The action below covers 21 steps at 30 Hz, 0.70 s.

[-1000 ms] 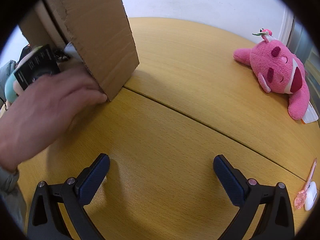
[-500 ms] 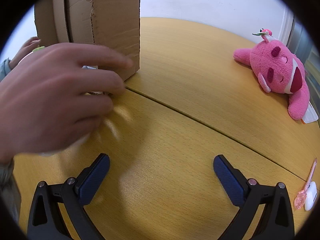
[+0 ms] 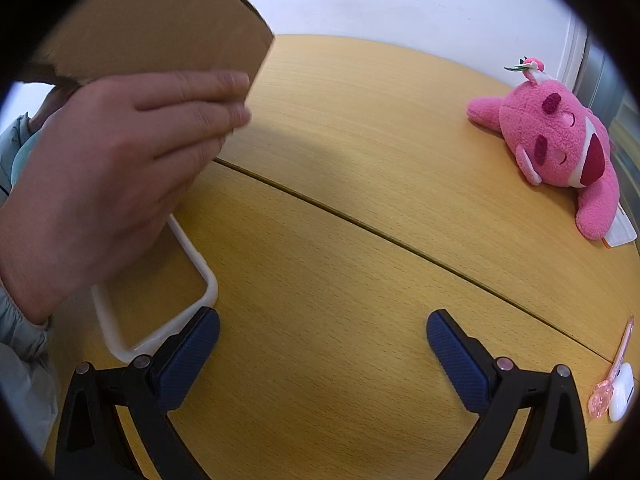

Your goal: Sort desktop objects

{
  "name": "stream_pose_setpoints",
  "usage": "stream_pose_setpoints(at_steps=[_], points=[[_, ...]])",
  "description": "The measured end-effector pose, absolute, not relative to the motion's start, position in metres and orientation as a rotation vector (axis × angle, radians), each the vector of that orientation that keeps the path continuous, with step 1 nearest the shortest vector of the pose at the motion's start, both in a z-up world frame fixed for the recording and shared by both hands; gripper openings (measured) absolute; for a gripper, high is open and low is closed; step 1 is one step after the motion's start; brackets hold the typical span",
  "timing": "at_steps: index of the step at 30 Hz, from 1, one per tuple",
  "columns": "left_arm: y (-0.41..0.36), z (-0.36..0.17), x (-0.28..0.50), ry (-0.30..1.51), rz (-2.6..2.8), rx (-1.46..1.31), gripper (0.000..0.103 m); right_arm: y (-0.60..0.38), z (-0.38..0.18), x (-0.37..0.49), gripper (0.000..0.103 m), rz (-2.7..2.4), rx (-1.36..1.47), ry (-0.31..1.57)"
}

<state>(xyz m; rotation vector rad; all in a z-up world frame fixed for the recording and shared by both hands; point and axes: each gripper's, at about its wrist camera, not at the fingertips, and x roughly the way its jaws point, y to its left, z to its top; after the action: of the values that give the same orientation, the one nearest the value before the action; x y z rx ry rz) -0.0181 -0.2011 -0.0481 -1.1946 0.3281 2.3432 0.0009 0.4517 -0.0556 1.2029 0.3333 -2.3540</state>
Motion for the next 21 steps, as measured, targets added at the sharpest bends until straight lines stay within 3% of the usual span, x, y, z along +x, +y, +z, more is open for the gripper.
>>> stream_pose_setpoints(at_steps=[21], points=[[-0.2009, -0.0458, -0.0171, 0.328, 2.344, -1.194, 0.103, 0.447, -0.055, 0.0026, 0.103, -2.355, 1.203, 0.336]])
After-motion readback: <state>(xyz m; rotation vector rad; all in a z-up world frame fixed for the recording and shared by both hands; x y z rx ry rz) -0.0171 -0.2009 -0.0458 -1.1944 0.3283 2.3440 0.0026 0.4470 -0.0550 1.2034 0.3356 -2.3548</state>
